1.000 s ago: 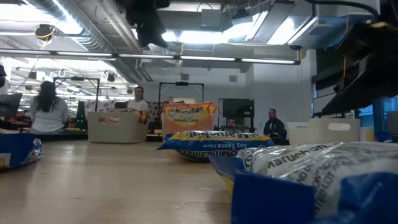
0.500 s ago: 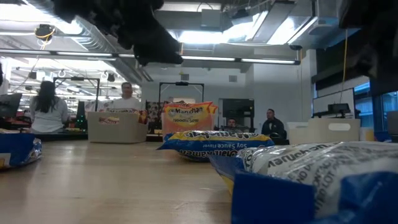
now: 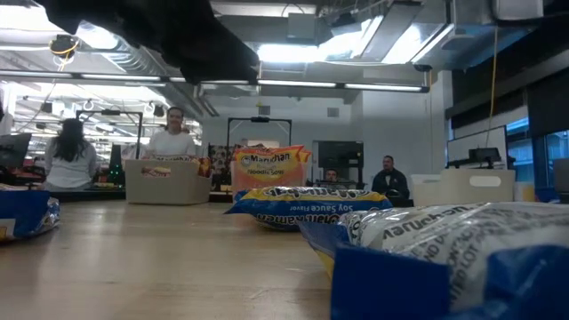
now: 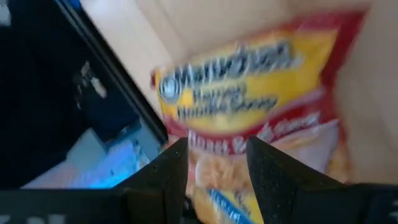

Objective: Sort Maruchan noodles
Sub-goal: Put the red noodle into the gray bin

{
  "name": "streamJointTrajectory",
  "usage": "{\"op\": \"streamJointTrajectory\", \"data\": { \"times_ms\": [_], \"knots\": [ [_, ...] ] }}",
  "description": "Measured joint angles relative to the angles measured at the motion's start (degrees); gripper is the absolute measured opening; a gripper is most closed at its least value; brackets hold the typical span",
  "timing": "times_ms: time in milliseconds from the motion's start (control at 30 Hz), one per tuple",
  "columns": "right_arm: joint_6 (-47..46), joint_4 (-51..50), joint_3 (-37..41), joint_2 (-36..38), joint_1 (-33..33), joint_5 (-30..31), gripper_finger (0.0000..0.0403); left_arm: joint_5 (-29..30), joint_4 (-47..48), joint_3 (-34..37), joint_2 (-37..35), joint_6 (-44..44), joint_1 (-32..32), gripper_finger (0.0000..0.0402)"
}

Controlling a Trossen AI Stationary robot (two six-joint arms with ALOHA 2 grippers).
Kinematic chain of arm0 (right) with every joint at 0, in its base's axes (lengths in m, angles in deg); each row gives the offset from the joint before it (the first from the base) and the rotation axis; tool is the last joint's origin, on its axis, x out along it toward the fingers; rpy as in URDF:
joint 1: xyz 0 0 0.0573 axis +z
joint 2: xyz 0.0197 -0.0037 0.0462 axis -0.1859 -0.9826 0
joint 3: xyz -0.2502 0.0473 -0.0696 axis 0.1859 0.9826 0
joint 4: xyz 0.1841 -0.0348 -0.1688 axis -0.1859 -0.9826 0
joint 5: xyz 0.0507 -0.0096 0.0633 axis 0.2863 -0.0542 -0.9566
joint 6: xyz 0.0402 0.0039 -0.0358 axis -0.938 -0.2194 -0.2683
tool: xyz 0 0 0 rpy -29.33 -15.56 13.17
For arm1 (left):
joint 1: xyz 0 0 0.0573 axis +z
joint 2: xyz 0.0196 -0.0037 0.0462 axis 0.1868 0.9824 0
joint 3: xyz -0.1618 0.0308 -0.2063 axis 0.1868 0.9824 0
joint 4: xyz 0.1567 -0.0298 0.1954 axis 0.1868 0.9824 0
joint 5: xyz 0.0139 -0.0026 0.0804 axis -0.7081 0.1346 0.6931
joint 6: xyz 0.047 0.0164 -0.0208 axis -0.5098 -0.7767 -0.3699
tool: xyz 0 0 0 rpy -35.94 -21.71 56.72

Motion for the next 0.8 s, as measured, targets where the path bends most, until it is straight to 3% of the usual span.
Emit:
{"op": "streamJointTrajectory", "data": {
  "times_ms": [200, 367, 567, 800],
  "knots": [
    [-1.41, 3.47, -0.01, -5.62, 1.87, -5.04, 0.0151, 0.37, 0.19, 0.06, 0.0, 0.12, 0.01, 0.0204],
    [6.14, 5.01, -0.26, -10.03, -0.51, -0.96, 0.0151, 0.32, 0.25, 0.08, 0.0, -0.14, -0.04, 0.0204],
    [14.06, 7.22, -0.31, -11.86, -4.77, 9.2, 0.0151, -0.09, 0.11, 0.08, 0.0, -1.1, -0.04, 0.0204],
    [24.8, 7.07, -0.09, -12.03, -12.23, 29.78, 0.0151, -2.85, -0.47, 0.08, 0.0, -0.54, -0.04, 0.0204]
  ]
}}
